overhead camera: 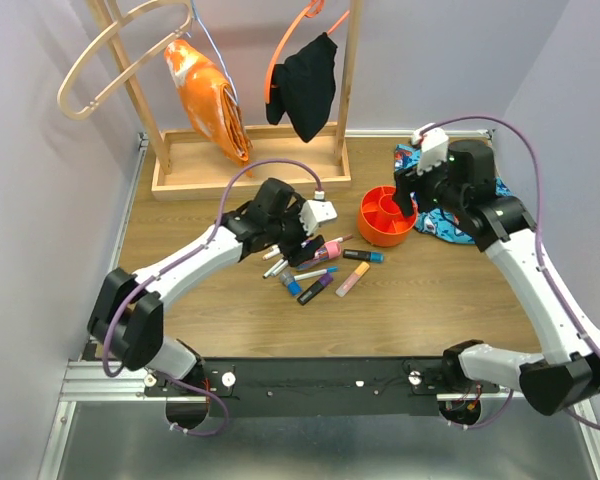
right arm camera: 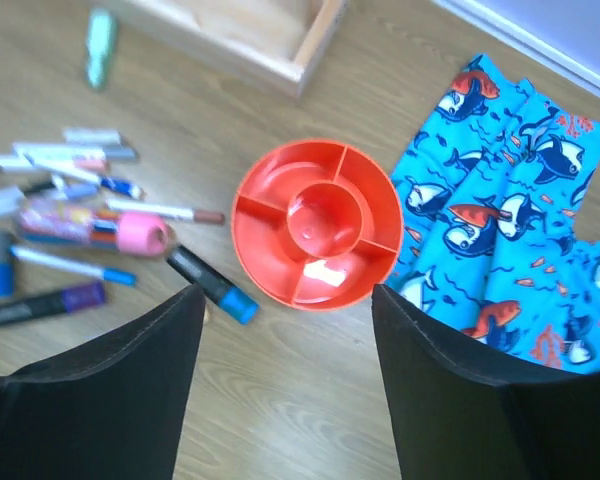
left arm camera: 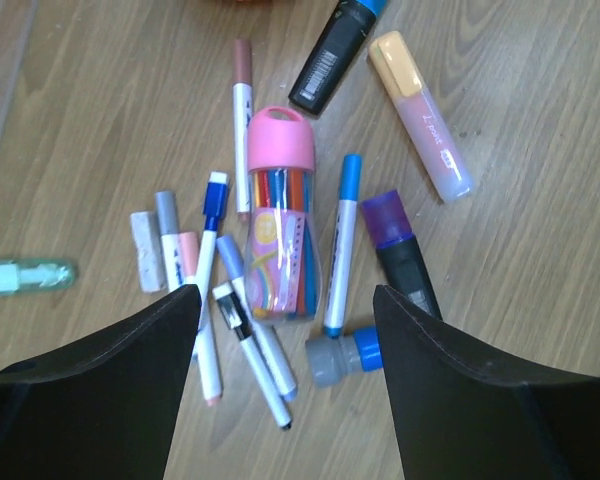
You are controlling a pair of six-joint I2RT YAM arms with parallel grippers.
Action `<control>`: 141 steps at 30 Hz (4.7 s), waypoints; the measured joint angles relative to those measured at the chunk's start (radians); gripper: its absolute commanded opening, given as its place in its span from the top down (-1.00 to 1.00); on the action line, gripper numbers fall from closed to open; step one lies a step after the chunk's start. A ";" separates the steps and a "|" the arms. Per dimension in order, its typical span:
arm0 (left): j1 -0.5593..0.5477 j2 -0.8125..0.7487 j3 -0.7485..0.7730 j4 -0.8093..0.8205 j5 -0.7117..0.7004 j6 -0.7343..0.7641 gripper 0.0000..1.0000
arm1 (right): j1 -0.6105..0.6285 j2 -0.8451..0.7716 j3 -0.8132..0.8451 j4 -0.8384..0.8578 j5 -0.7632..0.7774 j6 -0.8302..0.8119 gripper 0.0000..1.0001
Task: Sort the stationery into containers
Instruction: Pick up the stationery from the center of the board, then place the stationery in the storage box.
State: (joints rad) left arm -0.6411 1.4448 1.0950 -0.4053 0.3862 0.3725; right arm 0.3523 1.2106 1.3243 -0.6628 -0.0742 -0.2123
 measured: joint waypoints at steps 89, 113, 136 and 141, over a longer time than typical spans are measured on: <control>-0.134 0.664 0.534 1.235 0.156 -0.472 1.00 | -0.374 -0.145 -0.127 0.046 0.033 0.167 -0.58; -0.119 0.898 0.623 1.291 0.143 -0.576 1.00 | -0.397 -0.091 -0.163 0.045 0.032 0.158 -0.58; -0.104 0.911 0.494 1.476 0.114 -0.589 -0.51 | -0.399 -0.114 -0.261 0.078 0.000 0.113 -0.57; -0.104 0.871 0.489 1.454 0.123 -0.565 -0.72 | -0.399 -0.113 -0.224 0.038 -0.007 0.097 -0.57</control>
State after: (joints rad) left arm -0.7452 2.3154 1.5841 1.0485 0.5095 -0.1921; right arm -0.0463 1.0977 1.1004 -0.6247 -0.0811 -0.1150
